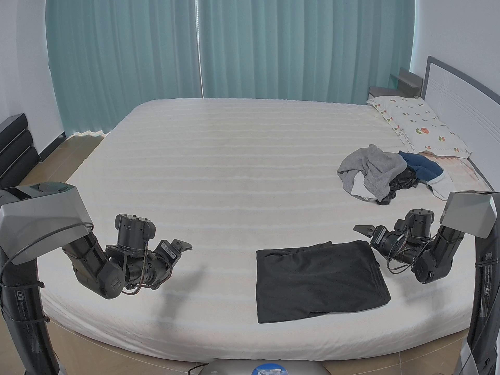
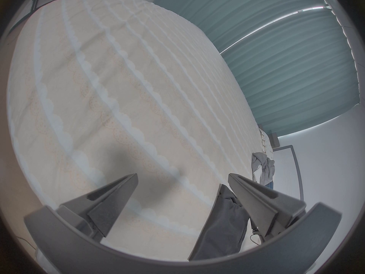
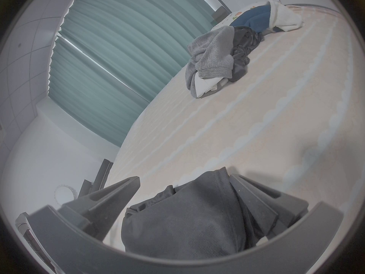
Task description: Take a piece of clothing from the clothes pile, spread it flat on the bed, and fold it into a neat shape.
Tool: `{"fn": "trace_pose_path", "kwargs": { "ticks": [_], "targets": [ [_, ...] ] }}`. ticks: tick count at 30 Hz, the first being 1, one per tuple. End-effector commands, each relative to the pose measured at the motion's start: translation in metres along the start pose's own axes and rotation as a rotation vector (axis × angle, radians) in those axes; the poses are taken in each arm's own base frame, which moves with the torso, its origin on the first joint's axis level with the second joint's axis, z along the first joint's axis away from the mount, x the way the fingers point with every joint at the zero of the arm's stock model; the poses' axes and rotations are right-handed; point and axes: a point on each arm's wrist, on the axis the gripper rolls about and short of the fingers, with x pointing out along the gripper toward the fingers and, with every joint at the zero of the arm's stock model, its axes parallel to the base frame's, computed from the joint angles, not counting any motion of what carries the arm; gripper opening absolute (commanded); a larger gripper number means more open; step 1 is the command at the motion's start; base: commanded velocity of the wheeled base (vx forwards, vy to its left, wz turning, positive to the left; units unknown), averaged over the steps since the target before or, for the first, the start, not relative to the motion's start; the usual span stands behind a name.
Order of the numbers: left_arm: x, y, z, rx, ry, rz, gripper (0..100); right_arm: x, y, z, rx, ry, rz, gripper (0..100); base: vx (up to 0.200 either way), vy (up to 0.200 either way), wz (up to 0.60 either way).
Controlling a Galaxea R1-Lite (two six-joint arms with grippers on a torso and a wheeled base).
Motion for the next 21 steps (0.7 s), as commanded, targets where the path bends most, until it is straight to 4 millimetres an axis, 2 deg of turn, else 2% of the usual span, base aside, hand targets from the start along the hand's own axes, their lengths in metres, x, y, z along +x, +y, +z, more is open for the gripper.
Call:
{"fn": "trace_pose_path", "kwargs": {
  "ticks": [1,12,21],
  "targets": [
    [0.001,0.000,0.000,0.000,0.000,0.000,100,0.002,-0.001,0.000,-0.010,-0.025,0.020,100,0.000,0.000,0.00],
    [0.001,0.000,-0.002,0.003,0.004,0.000,100,0.002,-0.001,-0.013,-0.009,0.017,0.009,100,0.000,0.000,0.00],
    [0.000,0.000,-0.001,0.002,0.003,0.001,100,0.002,-0.005,-0.016,-0.004,0.028,-0.002,100,0.000,0.000,0.00]
  ]
}}
